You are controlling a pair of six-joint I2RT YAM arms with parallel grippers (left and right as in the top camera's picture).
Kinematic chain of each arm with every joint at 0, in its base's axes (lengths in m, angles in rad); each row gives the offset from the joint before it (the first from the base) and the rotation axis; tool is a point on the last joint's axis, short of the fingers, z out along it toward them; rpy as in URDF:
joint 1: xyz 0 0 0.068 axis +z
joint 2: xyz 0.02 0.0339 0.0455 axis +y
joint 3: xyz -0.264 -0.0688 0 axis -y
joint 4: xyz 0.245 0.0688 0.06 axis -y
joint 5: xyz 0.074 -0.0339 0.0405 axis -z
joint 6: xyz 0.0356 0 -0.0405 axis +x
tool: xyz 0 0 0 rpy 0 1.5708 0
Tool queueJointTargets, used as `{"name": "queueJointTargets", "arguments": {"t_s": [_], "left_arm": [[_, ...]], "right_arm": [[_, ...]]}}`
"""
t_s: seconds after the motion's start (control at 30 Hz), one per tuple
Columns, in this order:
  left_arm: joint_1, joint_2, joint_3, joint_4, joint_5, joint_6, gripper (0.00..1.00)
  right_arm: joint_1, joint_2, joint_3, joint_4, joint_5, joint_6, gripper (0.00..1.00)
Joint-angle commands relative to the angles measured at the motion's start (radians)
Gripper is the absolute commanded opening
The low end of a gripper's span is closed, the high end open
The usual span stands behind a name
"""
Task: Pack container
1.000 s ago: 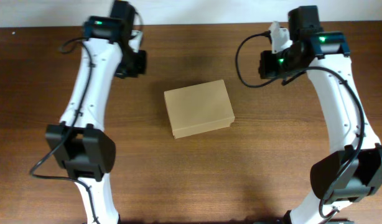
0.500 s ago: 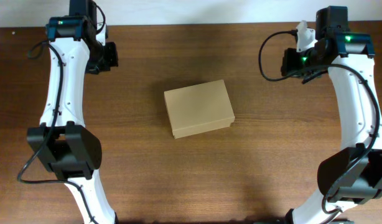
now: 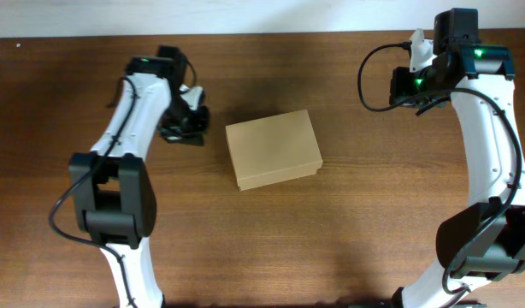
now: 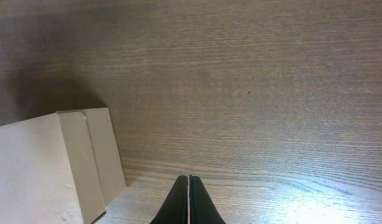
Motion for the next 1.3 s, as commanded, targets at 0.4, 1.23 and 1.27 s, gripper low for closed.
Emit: {"name": "queueJointTargets", "arguments": {"t_s": [0.4,1.23,1.27], "left_arm": [[-0.141,-0.006,-0.018,0.192,0.104,-0.049,0.02],[0.223,-0.006,0.0,0.3,0.047,-0.072,0.07],[0.238,-0.006,0.0,0.299,0.047,-0.072,0.11]], "right_arm": [[-0.002,-0.008,0.006,-0.001,0.02,0.002,0.04],[-0.002,0.14,0.005,-0.008,0.106,0.001,0.04],[-0.003,0.147,0.005,-0.004,0.106,0.001,0.04]]}}
